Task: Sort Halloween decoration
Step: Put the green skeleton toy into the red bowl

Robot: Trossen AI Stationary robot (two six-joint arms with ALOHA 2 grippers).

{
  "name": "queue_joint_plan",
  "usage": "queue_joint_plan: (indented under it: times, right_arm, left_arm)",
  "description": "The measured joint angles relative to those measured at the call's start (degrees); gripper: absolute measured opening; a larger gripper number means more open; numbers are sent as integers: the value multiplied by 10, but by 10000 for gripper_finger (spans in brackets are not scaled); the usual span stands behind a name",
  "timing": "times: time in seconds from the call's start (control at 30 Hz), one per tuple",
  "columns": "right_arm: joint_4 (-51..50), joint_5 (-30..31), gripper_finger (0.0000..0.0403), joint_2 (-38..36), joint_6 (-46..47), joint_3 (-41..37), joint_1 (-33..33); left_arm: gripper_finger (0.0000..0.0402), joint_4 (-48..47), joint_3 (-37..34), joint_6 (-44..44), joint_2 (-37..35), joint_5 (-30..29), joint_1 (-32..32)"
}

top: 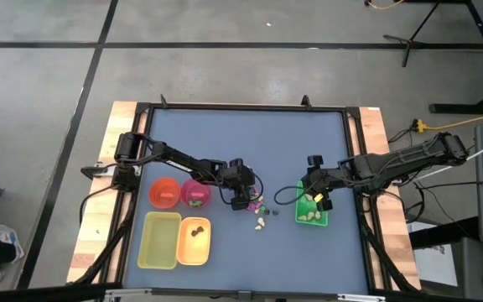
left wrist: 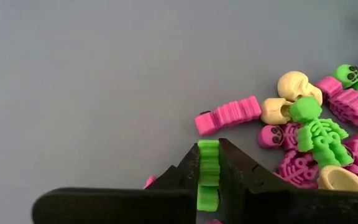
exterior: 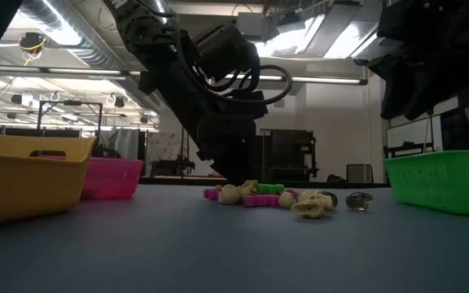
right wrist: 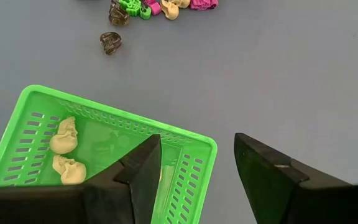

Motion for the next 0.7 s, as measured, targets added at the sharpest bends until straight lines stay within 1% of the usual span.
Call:
queue_joint_plan:
  times: [0.2,0.33,0.57,0.7]
  right_arm:
    - [0,0,202,0,0,0,0]
    - [0,0,202,0,0,0,0]
    - [2,0,202,0,0,0,0]
    - [3,0,202,0,0,0,0]
  left_arm:
    - [19,-1,0,-1,-6,0,0]
    - [18,-1,0,-1,-29,0,0]
    - [18,-20,0,-3,-110,0,0]
    - [18,-87,0,-18,-175,0,-4]
